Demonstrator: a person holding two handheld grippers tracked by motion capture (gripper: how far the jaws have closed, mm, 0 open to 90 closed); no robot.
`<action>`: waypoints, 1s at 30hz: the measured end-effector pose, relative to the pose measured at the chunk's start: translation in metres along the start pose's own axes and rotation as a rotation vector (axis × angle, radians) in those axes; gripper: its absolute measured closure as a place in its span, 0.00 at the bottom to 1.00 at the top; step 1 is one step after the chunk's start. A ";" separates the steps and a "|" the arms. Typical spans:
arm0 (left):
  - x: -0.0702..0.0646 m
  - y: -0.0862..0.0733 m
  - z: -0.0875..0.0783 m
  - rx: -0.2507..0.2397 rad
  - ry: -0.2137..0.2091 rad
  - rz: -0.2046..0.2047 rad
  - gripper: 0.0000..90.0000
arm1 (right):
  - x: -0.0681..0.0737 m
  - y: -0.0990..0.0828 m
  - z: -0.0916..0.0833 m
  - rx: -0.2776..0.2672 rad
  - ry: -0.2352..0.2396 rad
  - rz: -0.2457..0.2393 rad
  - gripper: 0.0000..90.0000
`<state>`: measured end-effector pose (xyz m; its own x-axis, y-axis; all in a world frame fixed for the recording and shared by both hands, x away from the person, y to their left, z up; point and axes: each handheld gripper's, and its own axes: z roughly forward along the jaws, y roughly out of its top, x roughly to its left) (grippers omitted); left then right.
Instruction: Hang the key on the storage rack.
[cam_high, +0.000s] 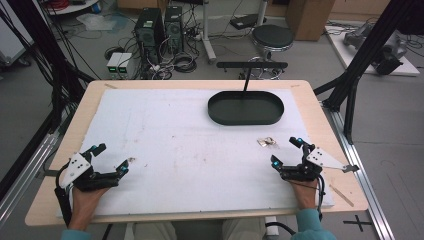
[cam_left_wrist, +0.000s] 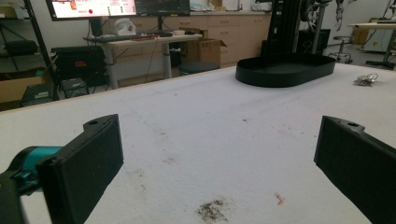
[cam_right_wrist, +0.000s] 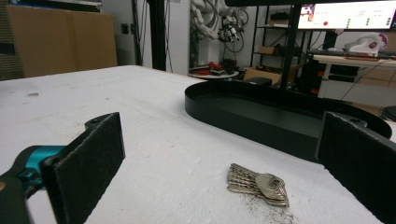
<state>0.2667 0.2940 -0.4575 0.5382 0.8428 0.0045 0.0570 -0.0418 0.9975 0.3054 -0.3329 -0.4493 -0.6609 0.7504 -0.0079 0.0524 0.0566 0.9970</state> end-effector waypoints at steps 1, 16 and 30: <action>0.000 0.000 0.000 0.001 0.002 0.000 0.02 | 0.000 0.000 0.000 0.000 0.000 0.000 0.01; 0.000 0.000 0.000 -0.002 0.001 -0.004 0.02 | 0.000 0.000 0.000 -0.002 -0.003 -0.012 0.01; 0.000 0.000 0.000 0.003 0.001 -0.001 0.02 | -0.004 0.009 -0.003 0.035 0.033 0.022 0.01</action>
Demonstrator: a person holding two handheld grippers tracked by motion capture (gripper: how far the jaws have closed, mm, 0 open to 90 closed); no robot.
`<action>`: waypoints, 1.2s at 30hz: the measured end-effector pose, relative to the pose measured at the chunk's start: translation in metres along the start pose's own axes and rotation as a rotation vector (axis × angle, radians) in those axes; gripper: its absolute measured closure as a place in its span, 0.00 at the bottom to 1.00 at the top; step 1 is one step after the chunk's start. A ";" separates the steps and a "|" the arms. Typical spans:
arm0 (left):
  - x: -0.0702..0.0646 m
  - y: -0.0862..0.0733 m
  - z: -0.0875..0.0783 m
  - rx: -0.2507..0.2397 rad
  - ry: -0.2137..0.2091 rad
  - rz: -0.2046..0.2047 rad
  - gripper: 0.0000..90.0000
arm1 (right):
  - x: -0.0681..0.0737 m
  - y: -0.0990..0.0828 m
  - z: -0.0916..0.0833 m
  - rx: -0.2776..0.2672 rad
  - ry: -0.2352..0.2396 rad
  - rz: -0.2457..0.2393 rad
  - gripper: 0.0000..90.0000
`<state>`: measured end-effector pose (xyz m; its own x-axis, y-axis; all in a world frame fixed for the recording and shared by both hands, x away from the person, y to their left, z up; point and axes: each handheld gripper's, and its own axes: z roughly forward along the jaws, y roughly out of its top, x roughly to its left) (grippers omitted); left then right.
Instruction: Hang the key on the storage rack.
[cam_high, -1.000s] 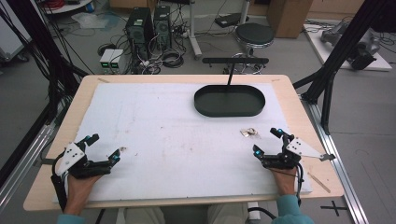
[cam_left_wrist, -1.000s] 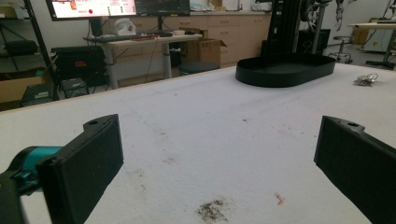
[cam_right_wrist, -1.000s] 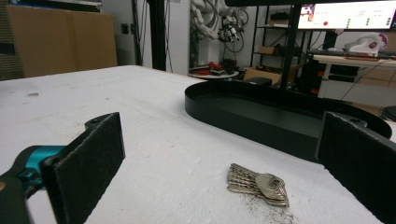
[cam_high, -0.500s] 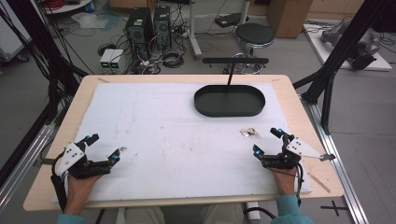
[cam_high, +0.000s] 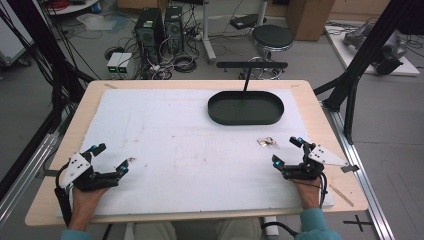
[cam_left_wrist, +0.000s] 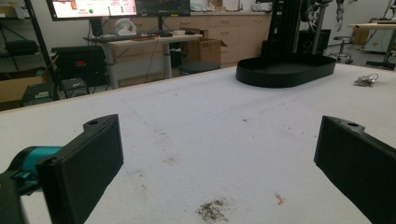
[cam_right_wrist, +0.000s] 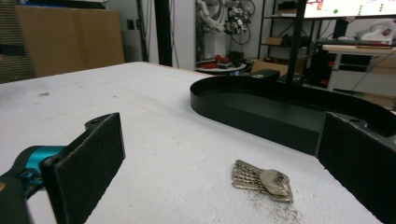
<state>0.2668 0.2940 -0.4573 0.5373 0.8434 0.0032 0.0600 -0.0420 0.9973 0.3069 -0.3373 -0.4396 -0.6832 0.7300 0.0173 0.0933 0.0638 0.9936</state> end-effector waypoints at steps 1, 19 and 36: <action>0.000 0.000 0.000 0.001 0.000 0.003 0.02 | -0.002 0.008 -0.002 0.009 0.014 0.008 0.01; 0.000 0.000 0.000 0.002 -0.002 0.003 0.02 | -0.036 0.085 0.024 0.398 0.071 -0.074 0.01; 0.000 0.000 0.001 0.004 -0.002 0.003 0.02 | -0.057 0.093 0.070 0.737 0.138 -0.126 0.05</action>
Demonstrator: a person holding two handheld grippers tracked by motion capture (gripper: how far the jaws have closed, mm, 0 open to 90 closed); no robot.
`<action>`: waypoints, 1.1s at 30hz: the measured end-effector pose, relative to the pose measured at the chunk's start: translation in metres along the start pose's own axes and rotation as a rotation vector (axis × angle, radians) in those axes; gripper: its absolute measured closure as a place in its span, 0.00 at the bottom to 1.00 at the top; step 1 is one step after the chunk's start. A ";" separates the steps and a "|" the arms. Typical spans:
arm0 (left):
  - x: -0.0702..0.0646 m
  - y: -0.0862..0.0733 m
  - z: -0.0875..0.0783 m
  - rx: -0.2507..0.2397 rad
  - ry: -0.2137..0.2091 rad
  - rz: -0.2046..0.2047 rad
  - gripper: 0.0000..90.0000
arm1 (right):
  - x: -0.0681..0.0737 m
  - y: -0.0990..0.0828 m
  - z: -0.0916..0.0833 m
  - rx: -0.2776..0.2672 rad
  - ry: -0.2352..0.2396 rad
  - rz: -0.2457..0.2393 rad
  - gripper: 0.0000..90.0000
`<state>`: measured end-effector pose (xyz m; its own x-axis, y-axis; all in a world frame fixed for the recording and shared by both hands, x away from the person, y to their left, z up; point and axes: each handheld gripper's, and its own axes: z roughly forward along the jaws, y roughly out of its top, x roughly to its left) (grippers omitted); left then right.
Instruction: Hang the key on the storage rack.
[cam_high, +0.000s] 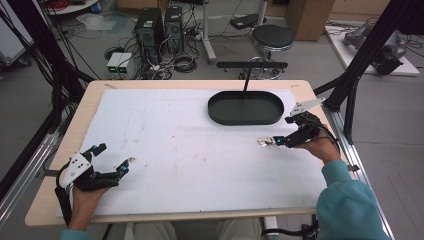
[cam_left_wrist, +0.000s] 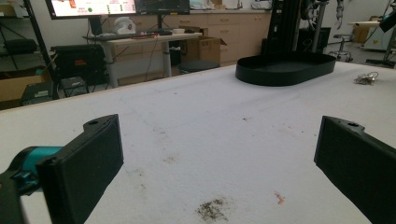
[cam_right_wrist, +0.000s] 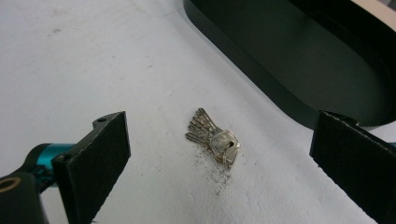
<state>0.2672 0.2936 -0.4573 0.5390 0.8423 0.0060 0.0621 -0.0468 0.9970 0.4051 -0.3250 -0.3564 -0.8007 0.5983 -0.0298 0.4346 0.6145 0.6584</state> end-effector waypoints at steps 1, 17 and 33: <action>0.000 0.000 0.000 0.001 0.000 0.002 0.02 | -0.001 0.000 0.001 0.007 0.001 -0.001 0.05; 0.000 0.000 0.000 0.003 -0.001 0.004 0.02 | -0.018 -0.005 0.026 0.156 0.008 0.007 0.23; 0.000 0.000 0.000 0.005 -0.003 0.004 0.02 | -0.019 -0.003 0.045 0.275 0.030 0.005 0.51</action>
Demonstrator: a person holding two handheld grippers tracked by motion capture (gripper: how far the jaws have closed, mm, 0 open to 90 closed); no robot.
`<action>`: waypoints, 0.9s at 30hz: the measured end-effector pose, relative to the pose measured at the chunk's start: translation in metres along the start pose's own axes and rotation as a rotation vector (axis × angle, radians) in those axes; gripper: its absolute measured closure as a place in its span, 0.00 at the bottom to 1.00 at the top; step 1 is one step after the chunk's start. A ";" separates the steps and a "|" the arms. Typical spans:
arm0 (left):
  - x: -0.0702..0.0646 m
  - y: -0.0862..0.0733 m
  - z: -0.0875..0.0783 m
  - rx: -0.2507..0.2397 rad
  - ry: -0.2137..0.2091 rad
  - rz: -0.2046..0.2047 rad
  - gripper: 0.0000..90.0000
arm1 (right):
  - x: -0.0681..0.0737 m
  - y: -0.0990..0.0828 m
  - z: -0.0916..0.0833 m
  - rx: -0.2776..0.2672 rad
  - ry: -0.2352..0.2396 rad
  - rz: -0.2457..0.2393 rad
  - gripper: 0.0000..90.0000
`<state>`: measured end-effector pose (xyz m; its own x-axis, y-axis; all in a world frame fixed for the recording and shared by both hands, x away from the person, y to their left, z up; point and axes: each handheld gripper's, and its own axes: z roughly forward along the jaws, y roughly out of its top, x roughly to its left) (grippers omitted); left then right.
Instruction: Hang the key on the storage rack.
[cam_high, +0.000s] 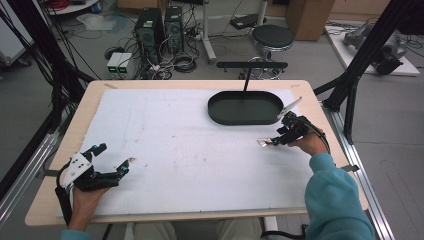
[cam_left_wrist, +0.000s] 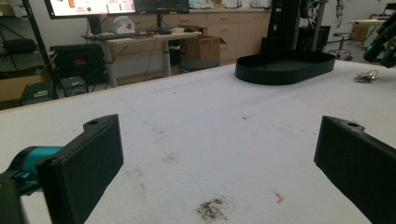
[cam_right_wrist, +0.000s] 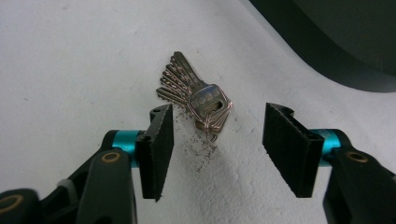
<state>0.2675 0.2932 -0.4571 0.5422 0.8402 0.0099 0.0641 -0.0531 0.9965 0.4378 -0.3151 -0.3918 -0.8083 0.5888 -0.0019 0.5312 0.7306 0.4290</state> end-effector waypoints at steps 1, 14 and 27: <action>0.000 0.000 0.000 0.000 0.000 -0.001 0.02 | 0.000 0.000 0.001 0.006 0.004 -0.006 0.53; 0.000 0.000 0.000 0.000 0.000 0.001 0.02 | 0.000 0.002 0.009 0.063 0.020 0.005 0.72; -0.001 0.000 0.000 0.005 -0.002 0.006 0.02 | 0.000 0.002 0.012 0.093 0.013 -0.006 0.85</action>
<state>0.2674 0.2926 -0.4570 0.5443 0.8387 0.0160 0.0646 -0.0609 0.9961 0.4420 -0.3093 -0.4013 -0.8141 0.5806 0.0077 0.5475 0.7632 0.3433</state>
